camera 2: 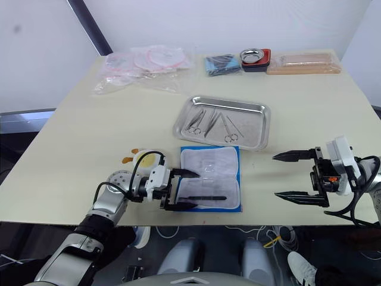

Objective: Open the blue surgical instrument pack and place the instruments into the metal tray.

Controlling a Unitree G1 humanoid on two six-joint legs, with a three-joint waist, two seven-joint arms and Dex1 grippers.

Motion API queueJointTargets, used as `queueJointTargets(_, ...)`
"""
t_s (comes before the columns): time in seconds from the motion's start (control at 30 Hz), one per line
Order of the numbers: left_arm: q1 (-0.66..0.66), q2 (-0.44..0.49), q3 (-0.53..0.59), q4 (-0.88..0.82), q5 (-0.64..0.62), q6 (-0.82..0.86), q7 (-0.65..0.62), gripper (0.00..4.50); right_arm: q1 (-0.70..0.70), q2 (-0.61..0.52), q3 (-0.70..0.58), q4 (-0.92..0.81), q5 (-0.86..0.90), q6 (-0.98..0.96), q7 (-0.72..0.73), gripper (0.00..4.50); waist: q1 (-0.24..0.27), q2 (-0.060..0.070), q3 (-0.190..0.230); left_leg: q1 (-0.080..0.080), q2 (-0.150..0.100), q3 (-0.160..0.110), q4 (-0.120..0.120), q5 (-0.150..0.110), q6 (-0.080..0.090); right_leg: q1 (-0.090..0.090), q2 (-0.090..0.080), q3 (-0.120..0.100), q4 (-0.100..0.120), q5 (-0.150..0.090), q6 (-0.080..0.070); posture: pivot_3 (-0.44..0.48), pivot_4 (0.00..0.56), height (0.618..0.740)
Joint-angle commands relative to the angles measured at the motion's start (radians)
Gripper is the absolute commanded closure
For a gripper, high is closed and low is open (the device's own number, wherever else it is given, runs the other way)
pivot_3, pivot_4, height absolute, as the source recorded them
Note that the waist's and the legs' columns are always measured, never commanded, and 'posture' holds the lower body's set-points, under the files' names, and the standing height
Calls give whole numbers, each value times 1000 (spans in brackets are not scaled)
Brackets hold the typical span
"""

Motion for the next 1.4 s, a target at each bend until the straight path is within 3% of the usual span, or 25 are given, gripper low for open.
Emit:
queueJointTargets(0.03,43,-1,-49,107,87,51,23,0,-15,22,29,-42,-41,-43,-37,44,1,0,0,0,0,0,0,0,0,0,0,0,0,0,0,0,150,740)
queueJointTargets(0.5,38,-3,-50,109,94,41,21,0,-99,189,379,-38,-392,-91,-306,44,5,0,0,0,0,1,0,1,1,0,0,0,0,0,0,0,150,740)
queueJointTargets(0.93,31,2,-57,122,114,35,28,0,-183,321,579,114,-560,-147,-362,44,15,0,0,-1,0,0,0,2,4,-1,1,-1,0,0,0,0,150,740)
queueJointTargets(1.1,33,10,-58,127,133,35,49,0,-187,322,622,163,-603,-185,-354,44,15,-1,0,0,0,0,0,2,4,0,1,0,0,0,0,0,150,740)
queueJointTargets(1.23,44,15,-59,122,134,35,48,0,-174,312,635,190,-619,-185,-353,1047,14,-2,-1,1,0,0,0,2,4,0,1,0,0,0,0,0,150,740)
queueJointTargets(1.4,49,20,-60,119,132,36,43,0,-147,282,636,192,-614,-187,-332,3251,13,-3,-2,1,1,0,0,2,4,0,1,0,0,0,0,0,150,740)
